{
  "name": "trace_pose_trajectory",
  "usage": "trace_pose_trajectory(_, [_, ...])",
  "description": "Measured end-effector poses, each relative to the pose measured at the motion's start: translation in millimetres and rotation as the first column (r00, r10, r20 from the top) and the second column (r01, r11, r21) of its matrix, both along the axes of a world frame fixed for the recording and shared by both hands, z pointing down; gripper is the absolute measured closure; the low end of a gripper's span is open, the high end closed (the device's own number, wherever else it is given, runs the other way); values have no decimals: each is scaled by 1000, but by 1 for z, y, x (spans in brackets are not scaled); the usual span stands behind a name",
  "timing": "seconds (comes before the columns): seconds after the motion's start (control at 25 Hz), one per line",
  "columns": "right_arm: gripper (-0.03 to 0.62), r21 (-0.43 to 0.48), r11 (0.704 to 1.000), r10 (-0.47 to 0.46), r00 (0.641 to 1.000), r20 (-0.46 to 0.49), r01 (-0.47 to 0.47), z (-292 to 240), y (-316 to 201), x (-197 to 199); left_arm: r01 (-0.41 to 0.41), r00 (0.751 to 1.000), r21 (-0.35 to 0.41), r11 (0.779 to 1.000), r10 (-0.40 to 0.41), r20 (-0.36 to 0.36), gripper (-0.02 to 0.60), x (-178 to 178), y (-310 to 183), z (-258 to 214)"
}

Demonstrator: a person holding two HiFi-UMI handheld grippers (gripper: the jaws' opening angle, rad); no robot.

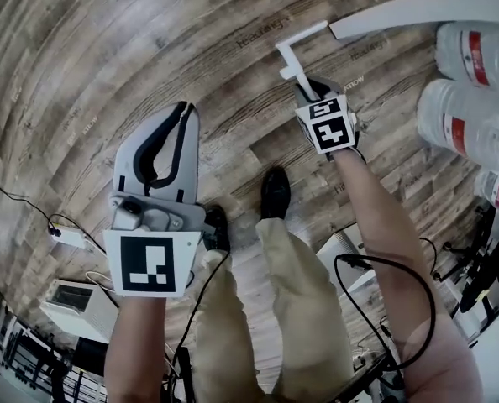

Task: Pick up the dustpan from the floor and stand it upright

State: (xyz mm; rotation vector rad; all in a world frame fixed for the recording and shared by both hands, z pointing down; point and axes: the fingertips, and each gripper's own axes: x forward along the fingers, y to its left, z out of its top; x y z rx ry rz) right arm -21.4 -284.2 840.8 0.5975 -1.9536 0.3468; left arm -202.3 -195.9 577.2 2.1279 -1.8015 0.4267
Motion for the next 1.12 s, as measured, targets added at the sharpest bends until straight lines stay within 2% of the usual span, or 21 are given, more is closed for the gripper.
trace_pose_trajectory(0.16, [511,55,998,19,1000,25,-20,-72,14,16,-26,999,14,1000,26,-20,561,14,12,-54])
trace_pose_trajectory(0.44, [513,92,994,55,998,42,-59,-179,50,51,-143,989,55,988,145,-28,561,54,36,-146])
trace_pose_trajectory(0.6, [513,129,988,75,996,54,-81,-229,74,73,-282,959,72,957,280,38,561,79,50,-193])
trace_pose_trajectory(0.76, [513,176,978,102,993,67,-113,-274,97,96,-365,931,123,923,361,50,561,102,61,-234])
trace_pose_trajectory(0.88, [513,208,970,113,990,88,-129,-304,115,106,-405,914,163,900,401,55,561,110,73,-259])
trace_pose_trajectory(1.12, [511,263,951,131,982,138,-164,-363,158,142,-437,897,178,882,441,19,561,139,110,-292])
